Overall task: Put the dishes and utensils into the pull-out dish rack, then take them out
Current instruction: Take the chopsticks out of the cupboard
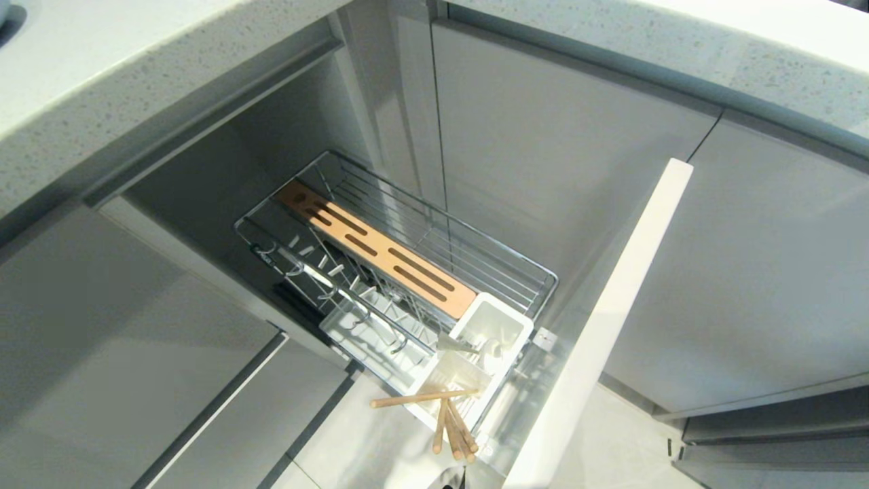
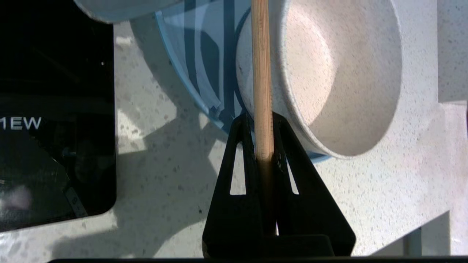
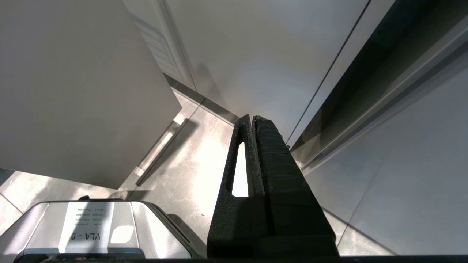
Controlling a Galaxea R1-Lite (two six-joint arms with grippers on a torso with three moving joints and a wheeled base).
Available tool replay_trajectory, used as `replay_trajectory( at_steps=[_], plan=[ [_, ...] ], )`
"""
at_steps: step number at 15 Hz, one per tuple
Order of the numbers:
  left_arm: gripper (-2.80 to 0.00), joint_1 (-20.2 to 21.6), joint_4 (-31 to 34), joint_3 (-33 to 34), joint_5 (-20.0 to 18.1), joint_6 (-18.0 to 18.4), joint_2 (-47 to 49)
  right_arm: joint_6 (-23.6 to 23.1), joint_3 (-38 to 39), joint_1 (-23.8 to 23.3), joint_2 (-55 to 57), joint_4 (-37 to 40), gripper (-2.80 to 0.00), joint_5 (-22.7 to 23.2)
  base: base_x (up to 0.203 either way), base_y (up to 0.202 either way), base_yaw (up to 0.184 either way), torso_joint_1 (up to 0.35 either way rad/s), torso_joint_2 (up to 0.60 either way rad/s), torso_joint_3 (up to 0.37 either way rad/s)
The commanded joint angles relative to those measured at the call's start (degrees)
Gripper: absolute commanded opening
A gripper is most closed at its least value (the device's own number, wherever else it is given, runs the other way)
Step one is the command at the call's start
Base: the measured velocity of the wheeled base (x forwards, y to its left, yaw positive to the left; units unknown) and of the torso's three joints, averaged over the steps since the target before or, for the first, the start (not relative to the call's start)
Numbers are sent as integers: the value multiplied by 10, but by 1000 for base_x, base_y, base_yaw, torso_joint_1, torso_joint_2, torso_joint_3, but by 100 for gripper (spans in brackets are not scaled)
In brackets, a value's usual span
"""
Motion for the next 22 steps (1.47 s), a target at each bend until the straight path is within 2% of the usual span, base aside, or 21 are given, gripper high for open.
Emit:
replay_trajectory(
  at_steps=[1,16,17,22],
  plan=[
    [-280,4,2,0,-1,-3,8,0,1,0,0,0,-280,0,0,0,0,0,0,0],
    [-280,14,-11,-5,-1,-1,20,0,1,0,0,0,-280,0,0,0,0,0,0,0],
    [-4,14,-13,-5,-1,0,20,0,1,0,0,0,-280,1,0,0,0,0,0,0],
    [0,15,-17,-6,0,0,19,0,1,0,0,0,-280,1,0,0,0,0,0,0]
  ],
)
